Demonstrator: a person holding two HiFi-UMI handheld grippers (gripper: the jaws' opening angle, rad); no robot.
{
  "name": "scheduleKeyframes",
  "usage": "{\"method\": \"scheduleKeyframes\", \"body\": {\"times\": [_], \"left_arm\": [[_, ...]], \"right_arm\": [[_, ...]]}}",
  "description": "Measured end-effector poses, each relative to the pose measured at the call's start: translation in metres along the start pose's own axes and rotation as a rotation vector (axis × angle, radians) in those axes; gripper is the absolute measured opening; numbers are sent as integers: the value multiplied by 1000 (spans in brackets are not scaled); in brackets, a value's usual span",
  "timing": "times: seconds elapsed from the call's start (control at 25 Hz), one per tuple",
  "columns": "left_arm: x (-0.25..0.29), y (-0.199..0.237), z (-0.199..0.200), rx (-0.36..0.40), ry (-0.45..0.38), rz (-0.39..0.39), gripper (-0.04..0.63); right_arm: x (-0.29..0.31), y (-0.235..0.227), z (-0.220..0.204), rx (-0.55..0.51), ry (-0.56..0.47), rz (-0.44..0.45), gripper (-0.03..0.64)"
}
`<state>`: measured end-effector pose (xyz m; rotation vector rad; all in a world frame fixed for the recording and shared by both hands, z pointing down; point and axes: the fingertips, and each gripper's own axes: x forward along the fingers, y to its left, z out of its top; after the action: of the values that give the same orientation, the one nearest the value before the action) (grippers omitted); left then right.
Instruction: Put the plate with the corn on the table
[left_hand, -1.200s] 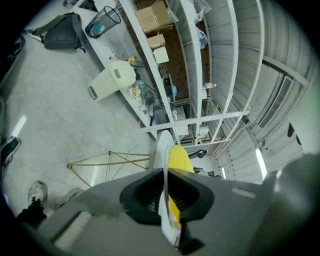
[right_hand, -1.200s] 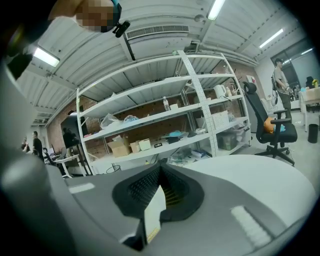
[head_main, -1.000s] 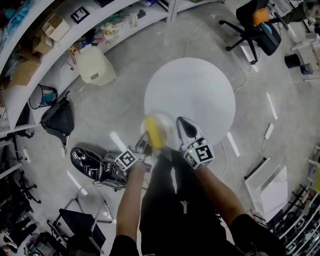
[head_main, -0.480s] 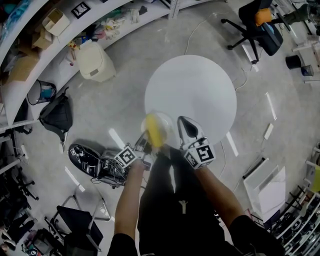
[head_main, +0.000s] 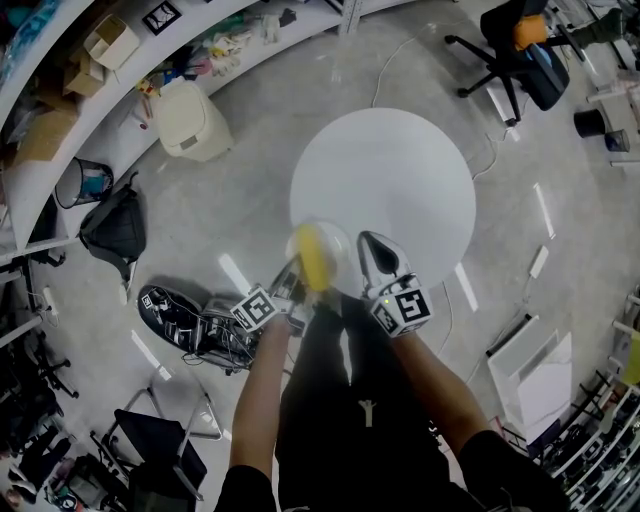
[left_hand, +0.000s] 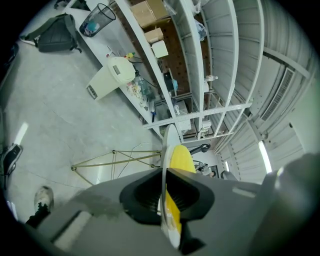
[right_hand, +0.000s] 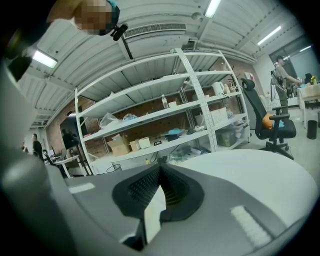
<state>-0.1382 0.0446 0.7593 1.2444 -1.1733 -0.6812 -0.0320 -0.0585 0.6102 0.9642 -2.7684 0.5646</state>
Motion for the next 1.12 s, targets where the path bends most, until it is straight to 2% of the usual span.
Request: {"method": "scheduleKeyframes", "body": {"times": [0.2,0.48,1.12], "left_arm": [[2,3,-1,-15,-2,26,34],[2,14,-1,-15,-4,64,127],[16,9,-11,-4,5,91,138]], "right_arm": [[-1,-3,0,4,-1,-3,8],[-1,-10,-2,-2,5,-21,8],[-18,-32,4,13,-18,-64,8]]}}
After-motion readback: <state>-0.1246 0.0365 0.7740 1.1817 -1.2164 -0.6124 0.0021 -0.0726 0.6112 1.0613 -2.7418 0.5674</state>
